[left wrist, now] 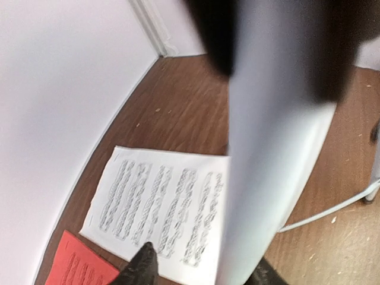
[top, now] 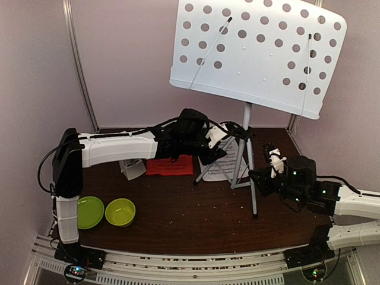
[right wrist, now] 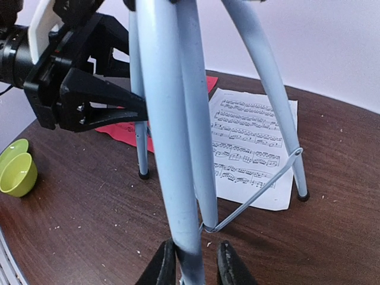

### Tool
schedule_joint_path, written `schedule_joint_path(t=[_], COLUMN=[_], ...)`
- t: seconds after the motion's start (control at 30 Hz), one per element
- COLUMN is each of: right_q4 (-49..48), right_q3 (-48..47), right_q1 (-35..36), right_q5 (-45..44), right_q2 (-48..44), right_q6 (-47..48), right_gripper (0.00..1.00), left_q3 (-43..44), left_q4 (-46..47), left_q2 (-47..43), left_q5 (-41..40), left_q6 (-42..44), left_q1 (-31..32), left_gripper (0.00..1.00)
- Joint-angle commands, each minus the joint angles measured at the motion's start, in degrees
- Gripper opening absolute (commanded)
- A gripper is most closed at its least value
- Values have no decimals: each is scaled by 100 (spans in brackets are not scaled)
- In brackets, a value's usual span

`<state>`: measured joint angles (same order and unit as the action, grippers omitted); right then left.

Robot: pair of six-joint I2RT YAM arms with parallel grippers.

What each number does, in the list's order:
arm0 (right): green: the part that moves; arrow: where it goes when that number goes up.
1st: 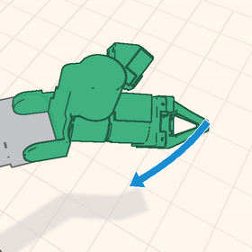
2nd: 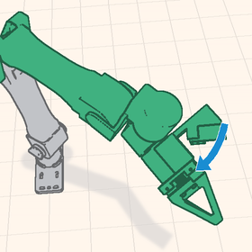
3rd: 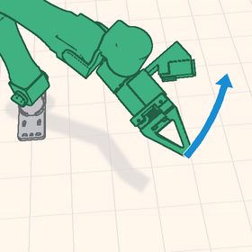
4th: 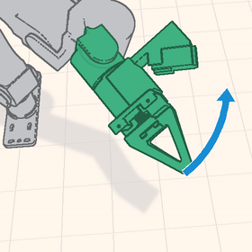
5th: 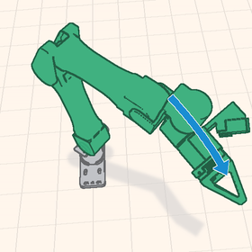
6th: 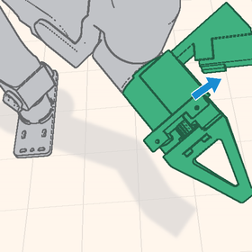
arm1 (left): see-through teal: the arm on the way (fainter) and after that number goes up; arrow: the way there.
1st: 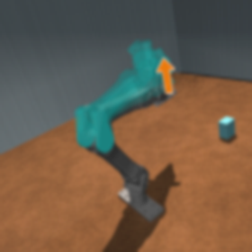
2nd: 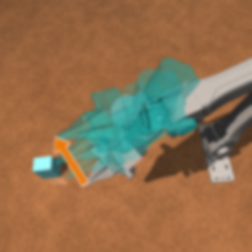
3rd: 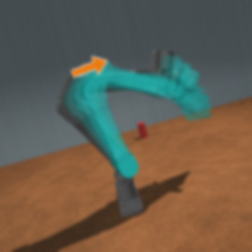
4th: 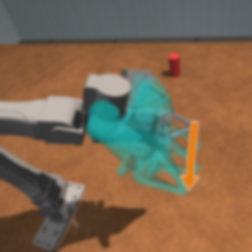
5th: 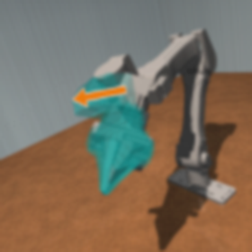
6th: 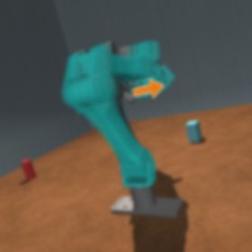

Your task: Set up the instrument practice props

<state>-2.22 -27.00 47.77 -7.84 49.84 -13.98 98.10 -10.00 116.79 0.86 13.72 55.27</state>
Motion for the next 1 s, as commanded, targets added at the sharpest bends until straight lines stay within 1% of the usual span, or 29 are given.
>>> schedule_joint_path(t=[0.0, 0.13, 0.17, 0.3, 0.43, 0.53, 0.73, 0.87, 0.97], right_q4=[111, 93, 67, -129, -328, -563, -1042, -1335, -1411], right_q3=[64, 103, 129, 165, -4, -109, -456, -616, -727], right_q1=[-100, -96, -98, -101, -101, -99, -97, -88, -83], right_q5=[-205, -160, -157, -50, 213, 247, 398, 573, 689], right_q2=[-286, -248, -241, -130, 216, 581, 1453, 2009, 2248], right_q6=[-153, -146, -156, -167, -132, -130, -134, -236, -299], right_gripper=[32, 52, 56, 61, 64, 65, 64, 61, 54], left_q3=[-365, -532, -568, -696, -683, -686, -654, -627, -555], left_q4=[-353, -321, -311, -218, -133, -63, 51, 185, 186], left_q2=[-351, -385, -385, -419, -396, -362, -195, -110, -76], left_q5=[-705, -557, -524, -437, -291, -202, 26, 81, 177], left_q6=[86, 26, 23, 13, 3, -48, -116, -105, -61], left_q1=[-671, -674, -669, -659, -670, -669, -670, -669, -668], left_gripper=[52, 59, 59, 60, 61, 61, 59, 56, 52])
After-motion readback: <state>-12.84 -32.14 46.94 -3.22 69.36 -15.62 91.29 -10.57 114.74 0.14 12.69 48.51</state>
